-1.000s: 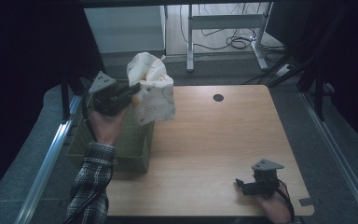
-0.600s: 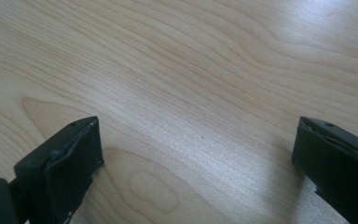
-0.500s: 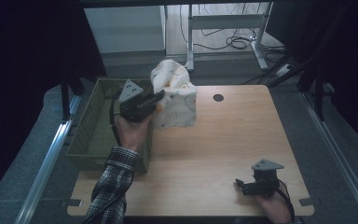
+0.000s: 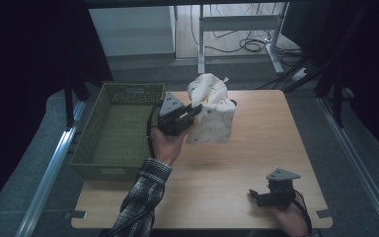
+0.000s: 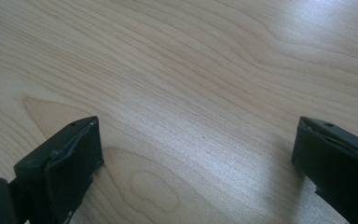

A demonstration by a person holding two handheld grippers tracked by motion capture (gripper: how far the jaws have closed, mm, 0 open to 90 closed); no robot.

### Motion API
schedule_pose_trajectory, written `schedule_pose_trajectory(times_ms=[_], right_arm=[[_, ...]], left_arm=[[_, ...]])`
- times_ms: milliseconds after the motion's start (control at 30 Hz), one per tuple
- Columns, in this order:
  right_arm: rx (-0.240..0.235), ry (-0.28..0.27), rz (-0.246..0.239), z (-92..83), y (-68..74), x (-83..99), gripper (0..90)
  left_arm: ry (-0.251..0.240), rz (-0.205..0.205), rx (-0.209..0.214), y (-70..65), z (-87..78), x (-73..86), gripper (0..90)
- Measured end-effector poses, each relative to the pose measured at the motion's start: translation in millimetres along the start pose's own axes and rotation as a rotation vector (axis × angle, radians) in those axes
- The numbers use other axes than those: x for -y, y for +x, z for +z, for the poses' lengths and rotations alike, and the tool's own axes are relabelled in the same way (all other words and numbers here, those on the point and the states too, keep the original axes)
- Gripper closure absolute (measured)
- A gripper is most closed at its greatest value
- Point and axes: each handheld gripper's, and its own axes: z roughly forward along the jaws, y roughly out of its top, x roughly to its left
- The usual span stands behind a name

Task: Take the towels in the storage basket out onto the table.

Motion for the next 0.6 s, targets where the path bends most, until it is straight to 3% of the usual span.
schedule_pose_trajectory(times_ms=[233,600], right_arm=[[-0.001,0.0,-0.001,0.0,-0.1,0.0,1.6],[0.0,0.0,-0.004,0.0,-0.4,0.1,1.6]], left_arm=[[0.031,0.012,0.02,-15.3,20.9,11.0,79.5],[0.115,0.002,0.014,-22.7,49.2,52.5,78.6]])
